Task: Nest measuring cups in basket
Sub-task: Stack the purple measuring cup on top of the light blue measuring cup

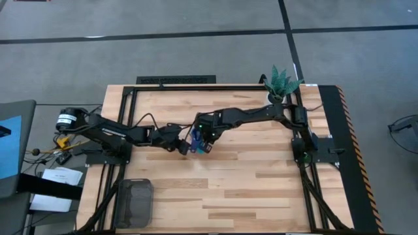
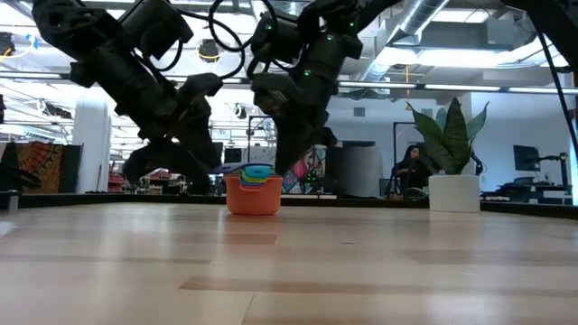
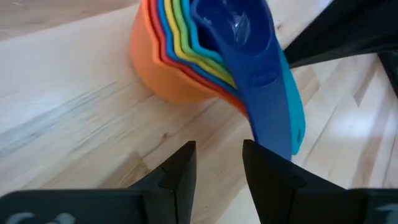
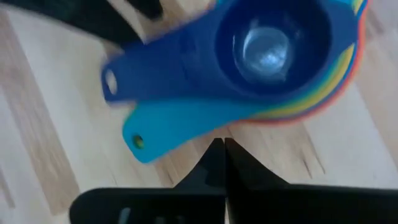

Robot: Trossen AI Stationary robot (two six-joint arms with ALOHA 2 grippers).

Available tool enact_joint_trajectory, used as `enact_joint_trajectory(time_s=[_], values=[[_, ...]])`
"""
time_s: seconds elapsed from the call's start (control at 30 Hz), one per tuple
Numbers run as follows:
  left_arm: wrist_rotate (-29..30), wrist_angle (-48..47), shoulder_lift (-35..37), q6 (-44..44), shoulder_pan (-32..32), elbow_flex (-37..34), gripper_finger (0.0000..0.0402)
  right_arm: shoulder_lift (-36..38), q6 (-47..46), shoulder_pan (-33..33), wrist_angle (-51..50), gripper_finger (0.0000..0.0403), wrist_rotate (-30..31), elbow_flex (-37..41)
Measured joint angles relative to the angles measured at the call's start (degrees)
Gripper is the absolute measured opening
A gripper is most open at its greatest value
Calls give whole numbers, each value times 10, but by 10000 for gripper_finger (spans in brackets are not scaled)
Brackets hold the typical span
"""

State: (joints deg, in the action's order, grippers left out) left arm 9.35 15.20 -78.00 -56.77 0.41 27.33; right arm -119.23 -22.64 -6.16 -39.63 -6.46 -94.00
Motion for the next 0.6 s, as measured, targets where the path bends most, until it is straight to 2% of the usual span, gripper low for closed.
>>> enact_joint_trajectory(time_s=[0.6], values=[[-1, 55, 0, 27, 12, 0, 119, 0, 8, -8, 11, 18, -10, 0]])
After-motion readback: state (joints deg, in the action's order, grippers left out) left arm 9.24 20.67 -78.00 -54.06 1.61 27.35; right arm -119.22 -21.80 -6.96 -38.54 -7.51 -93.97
